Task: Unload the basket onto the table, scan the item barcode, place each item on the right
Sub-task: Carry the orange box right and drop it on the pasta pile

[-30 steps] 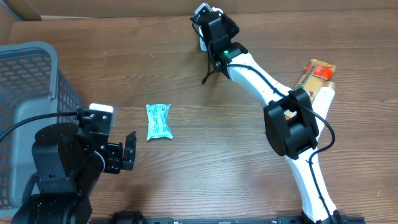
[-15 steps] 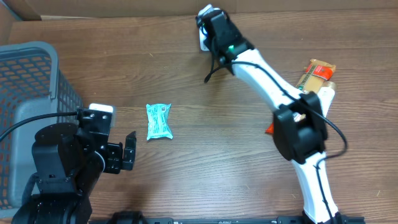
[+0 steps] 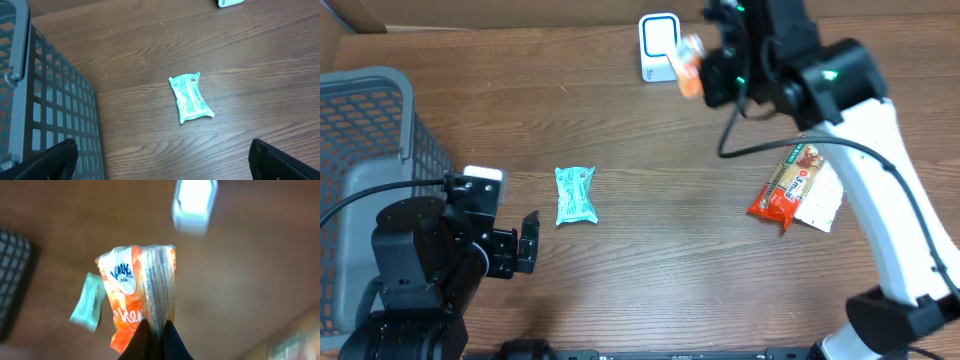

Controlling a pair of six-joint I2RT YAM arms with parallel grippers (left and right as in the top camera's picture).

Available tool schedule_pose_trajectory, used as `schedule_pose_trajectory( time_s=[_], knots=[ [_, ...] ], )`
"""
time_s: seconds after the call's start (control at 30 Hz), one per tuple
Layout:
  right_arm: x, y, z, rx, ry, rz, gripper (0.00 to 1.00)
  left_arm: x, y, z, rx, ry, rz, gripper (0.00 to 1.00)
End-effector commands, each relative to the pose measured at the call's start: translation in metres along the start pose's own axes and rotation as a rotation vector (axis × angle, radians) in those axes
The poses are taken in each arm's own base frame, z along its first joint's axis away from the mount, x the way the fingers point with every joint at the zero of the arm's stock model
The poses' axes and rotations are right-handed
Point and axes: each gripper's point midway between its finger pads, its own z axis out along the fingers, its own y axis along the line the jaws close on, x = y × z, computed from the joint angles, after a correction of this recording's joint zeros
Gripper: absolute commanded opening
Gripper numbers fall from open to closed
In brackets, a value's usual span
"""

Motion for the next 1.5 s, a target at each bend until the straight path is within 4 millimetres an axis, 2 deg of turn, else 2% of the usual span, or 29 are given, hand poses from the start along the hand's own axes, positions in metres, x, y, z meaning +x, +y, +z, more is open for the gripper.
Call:
schedule_pose_trajectory(
  time_s=[0.0,0.17,0.23,0.43,0.53,0.7,0.87,0.9,0.93,0.97,1.1,1.23,1.33,1.47],
  knots=[
    [0.027,-0.030,0.006,0.037,0.131,0.284,0.04,-0.001,0.003,0.001,-0.012,0.002,0.020,1.00],
    [0.074,-0.081,0.023,0.130,0.296,0.417,0.04,-0.001,0.003,0.002,-0.011,0.005,0.019,1.00],
    [0.102,-0.105,0.037,0.168,0.375,0.479,0.04,-0.001,0.003,0.002,-0.011,0.005,0.019,1.00],
    [0.163,-0.158,0.069,0.238,0.476,0.613,0.04,-0.001,0.003,0.002,-0.011,0.005,0.019,1.00],
    [0.189,-0.182,0.081,0.249,0.490,0.687,0.04,-0.001,0.003,0.002,-0.011,0.005,0.019,1.00],
    [0.217,-0.211,0.086,0.266,0.489,0.777,0.04,-0.001,0.003,0.002,-0.011,0.005,0.019,1.00],
    [0.223,-0.223,0.082,0.266,0.488,0.774,0.06,-0.001,0.003,0.002,-0.011,0.005,0.019,1.00],
    [0.223,-0.225,0.082,0.269,0.488,0.772,0.12,-0.001,0.003,0.002,-0.011,0.005,0.019,1.00],
    [0.223,-0.225,0.081,0.270,0.488,0.772,0.27,-0.001,0.003,0.002,-0.011,0.005,0.019,1.00],
    [0.224,-0.226,0.081,0.276,0.491,0.771,0.33,-0.001,0.003,0.002,-0.011,0.005,0.019,1.00],
    [0.228,-0.229,0.078,0.301,0.507,0.758,0.50,-0.001,0.003,0.002,-0.011,0.005,0.019,1.00],
    [0.227,-0.227,0.078,0.288,0.506,0.749,0.56,-0.001,0.003,0.002,-0.011,0.005,0.019,1.00],
    [0.209,-0.214,0.075,0.179,0.484,0.694,0.56,-0.001,0.003,0.002,-0.011,0.005,0.019,1.00],
    [0.172,-0.201,0.058,0.104,0.402,0.648,0.65,-0.001,0.003,0.002,-0.011,0.005,0.019,1.00]
  ],
)
